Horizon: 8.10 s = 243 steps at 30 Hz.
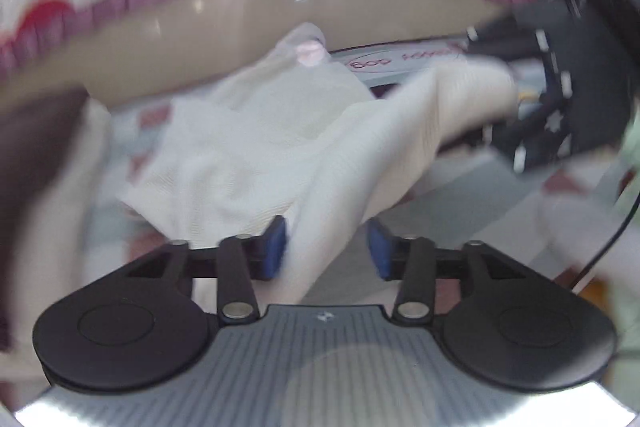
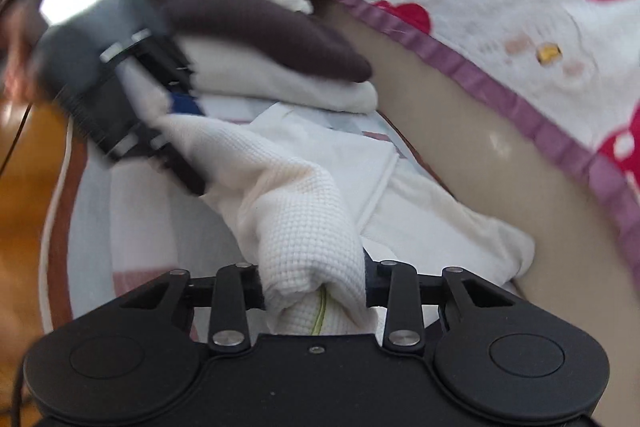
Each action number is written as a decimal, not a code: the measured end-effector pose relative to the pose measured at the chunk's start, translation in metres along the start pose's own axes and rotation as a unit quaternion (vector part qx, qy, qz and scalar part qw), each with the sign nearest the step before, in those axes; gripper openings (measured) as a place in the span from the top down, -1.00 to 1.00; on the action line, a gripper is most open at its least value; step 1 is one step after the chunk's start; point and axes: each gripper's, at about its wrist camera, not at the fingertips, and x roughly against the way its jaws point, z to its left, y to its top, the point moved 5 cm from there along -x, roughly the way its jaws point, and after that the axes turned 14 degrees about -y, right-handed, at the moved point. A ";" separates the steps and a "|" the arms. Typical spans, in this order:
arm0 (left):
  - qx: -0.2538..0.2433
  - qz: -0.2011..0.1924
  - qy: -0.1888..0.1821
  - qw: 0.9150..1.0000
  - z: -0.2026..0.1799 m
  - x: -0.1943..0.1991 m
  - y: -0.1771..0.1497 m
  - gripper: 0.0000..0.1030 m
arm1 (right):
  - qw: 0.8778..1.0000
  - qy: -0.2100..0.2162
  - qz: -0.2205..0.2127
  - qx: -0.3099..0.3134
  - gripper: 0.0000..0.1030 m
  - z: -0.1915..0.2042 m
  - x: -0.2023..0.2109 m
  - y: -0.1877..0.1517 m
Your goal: Fold clothes
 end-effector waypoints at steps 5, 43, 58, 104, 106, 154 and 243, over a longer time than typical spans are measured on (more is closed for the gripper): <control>0.000 0.068 0.051 0.996 0.005 -0.030 -0.011 -0.15 | 1.000 0.009 -0.003 0.005 0.25 0.001 -0.004 -0.002; 0.261 -0.036 0.176 0.948 -0.061 0.155 -0.001 0.77 | 0.919 0.323 0.129 -0.184 0.31 0.016 0.110 0.030; 0.239 0.003 0.150 0.959 0.010 0.056 0.042 0.77 | 0.901 0.262 0.148 -0.312 0.27 -0.041 0.035 0.007; 0.301 0.011 0.199 0.932 0.080 -0.014 0.020 0.16 | 0.827 0.006 0.140 -0.545 -0.19 -0.195 -0.104 -0.087; 0.280 0.023 0.206 0.937 0.076 -0.018 0.020 0.15 | 0.786 0.045 0.120 -0.605 -0.19 -0.196 -0.086 -0.088; 0.186 -0.089 0.058 0.977 -0.009 -0.019 0.080 0.36 | 0.931 0.015 0.134 -0.338 0.78 -0.094 0.026 -0.072; 0.454 -0.094 0.066 0.884 0.110 -0.033 -0.014 -0.07 | 0.847 0.057 0.167 -0.501 -0.22 -0.071 -0.063 -0.089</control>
